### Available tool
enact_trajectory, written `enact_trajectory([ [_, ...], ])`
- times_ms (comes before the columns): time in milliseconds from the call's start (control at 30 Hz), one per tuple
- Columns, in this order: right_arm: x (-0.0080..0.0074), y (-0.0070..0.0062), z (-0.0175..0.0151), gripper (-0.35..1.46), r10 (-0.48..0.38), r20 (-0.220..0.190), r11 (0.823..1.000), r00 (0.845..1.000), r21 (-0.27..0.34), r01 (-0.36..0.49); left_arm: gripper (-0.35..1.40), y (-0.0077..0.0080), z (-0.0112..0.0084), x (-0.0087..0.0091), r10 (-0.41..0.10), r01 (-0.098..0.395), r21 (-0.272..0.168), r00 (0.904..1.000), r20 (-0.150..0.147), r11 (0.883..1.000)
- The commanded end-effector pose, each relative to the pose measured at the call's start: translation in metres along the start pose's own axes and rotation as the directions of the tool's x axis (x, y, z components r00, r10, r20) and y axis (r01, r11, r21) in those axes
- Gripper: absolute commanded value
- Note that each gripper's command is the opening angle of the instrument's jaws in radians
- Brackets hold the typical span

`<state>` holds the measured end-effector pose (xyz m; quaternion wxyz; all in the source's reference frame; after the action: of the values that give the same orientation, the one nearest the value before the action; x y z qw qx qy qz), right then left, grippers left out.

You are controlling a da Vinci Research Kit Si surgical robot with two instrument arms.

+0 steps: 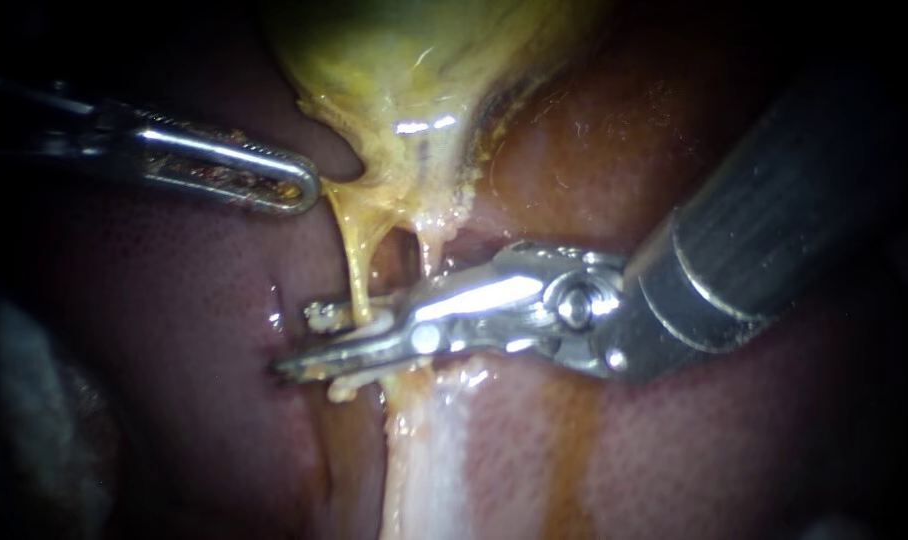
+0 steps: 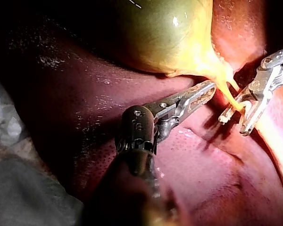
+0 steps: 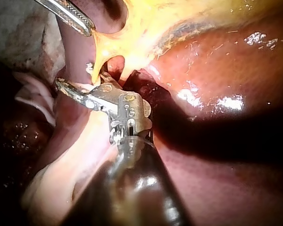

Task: Clipping second clip left tube

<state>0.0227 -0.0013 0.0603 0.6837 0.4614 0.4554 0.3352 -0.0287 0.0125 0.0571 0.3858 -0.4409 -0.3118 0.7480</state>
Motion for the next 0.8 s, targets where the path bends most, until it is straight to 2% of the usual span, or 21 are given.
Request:
enact_trajectory([
  [33, -0.0002, 0.0001, -0.0001, 0.48, 0.011, -0.001, 1.0, 1.0, -0.001, -0.011, -0.35, 0.0, 0.0, 0.0, 0.0, 0.0, 0.001, 1.0, 0.0, 1.0],
  [267, -0.0016, 0.0003, -0.0005, 0.48, 0.007, 0.035, 1.0, 0.999, 0.028, -0.008, -0.35, 0.0, 0.0, 0.0, 0.0, 0.0, 0.0, 1.0, 0.0, 1.0],
  [433, -0.0018, 0.0, -0.0005, 0.48, 0.004, 0.038, 0.999, 0.999, 0.042, -0.006, -0.35, 0.0, 0.0, 0.0, 0.0, 0.0, 0.0, 1.0, 0.0, 1.0],
  [567, -0.002, -0.0007, -0.0007, 0.49, -0.001, 0.042, 0.998, 0.999, 0.063, -0.002, -0.35, 0.0, -0.0001, 0.0, 0.0, 0.0, 0.0, 1.0, 0.0, 1.0],
  [800, -0.0019, -0.0032, -0.0005, 0.48, -0.011, 0.046, 0.99, 0.999, 0.138, 0.004, -0.35, 0.0, -0.0002, -0.0001, 0.0, 0.0, 0.0, 1.0, 0.0, 1.0],
])
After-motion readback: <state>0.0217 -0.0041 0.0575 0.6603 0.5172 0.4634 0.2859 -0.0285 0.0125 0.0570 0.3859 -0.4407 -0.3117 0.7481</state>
